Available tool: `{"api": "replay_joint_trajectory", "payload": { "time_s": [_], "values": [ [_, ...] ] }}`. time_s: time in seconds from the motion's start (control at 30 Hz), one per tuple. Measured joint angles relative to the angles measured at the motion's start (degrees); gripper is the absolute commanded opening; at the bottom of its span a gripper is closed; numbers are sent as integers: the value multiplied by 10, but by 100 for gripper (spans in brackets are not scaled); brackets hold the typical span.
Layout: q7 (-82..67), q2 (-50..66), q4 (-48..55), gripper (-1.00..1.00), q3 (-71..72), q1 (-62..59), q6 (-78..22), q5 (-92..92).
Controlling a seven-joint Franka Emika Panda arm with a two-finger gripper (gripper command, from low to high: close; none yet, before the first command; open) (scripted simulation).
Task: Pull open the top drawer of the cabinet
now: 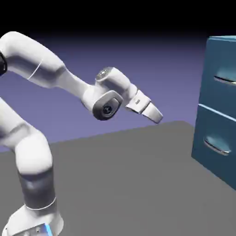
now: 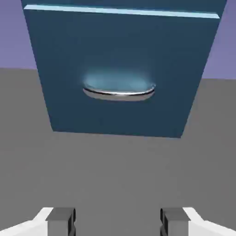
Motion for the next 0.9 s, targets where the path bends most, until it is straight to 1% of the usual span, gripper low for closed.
{"api": "replay_joint_trajectory", "payload": {
  "time_s": [0.9],
  "values": [
    [31, 442, 291, 0, -410, 279, -107, 673]
  ]
}}
